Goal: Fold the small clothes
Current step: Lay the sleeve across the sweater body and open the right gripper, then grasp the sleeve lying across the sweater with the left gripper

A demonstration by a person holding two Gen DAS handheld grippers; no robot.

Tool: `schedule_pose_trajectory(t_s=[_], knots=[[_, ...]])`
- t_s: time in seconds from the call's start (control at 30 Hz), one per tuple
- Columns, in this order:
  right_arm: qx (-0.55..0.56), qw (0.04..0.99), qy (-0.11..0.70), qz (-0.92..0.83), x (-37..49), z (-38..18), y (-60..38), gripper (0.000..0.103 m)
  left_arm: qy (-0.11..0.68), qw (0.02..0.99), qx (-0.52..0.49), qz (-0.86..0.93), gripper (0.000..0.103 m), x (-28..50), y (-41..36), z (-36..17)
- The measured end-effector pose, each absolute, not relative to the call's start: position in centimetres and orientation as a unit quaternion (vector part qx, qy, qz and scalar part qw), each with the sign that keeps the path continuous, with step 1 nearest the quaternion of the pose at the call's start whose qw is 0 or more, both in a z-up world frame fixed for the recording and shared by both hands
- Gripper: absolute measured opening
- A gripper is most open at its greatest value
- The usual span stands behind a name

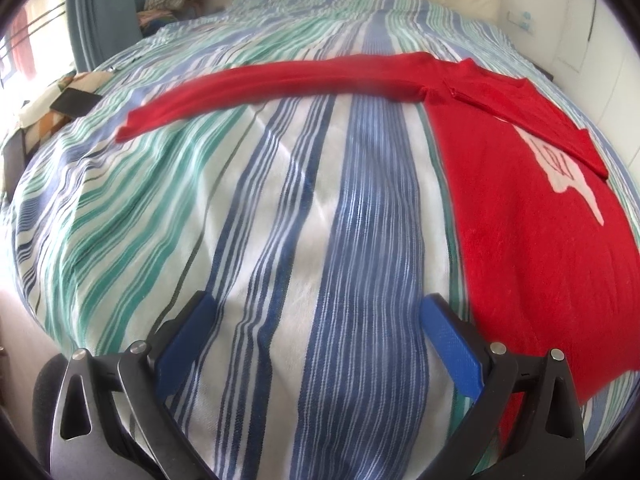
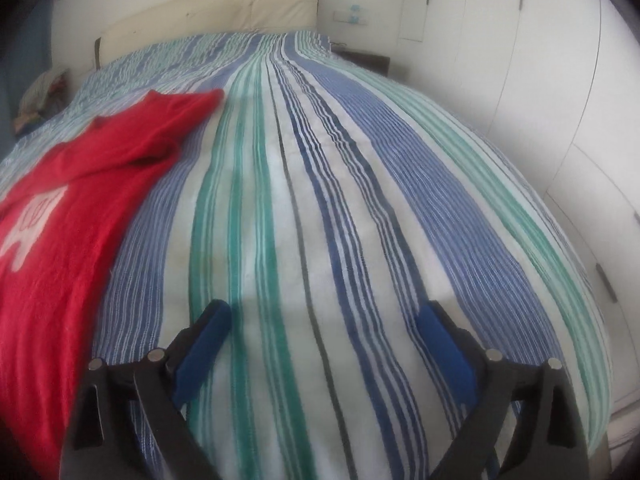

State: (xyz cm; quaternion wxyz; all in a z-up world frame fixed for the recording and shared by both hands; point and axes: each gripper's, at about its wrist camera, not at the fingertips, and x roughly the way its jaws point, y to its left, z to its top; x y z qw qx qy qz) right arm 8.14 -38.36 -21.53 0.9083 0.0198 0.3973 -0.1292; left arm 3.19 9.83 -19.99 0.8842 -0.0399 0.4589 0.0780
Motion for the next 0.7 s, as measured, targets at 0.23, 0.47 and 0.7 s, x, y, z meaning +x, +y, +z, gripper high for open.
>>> schedule_pose_trajectory(t_s=[0.23,0.47,0.7], knots=[[0.038,0.912,0.390,-0.117,8.06,-21.95,-39.02,0.100,0.461,0.883,-0.024,0.085,0.103,3.36,9.33,-20.13],[0.036,0.913,0.389,-0.120,7.82,-22.19,-38.94,0.100,0.467,0.881,-0.039,0.068,0.103,3.41,9.52,-20.20],[0.038,0.912,0.392,-0.117,7.79,-22.22,-38.87,0.102,0.480,0.875,-0.025,0.063,0.103,3.49,9.26,-20.22]])
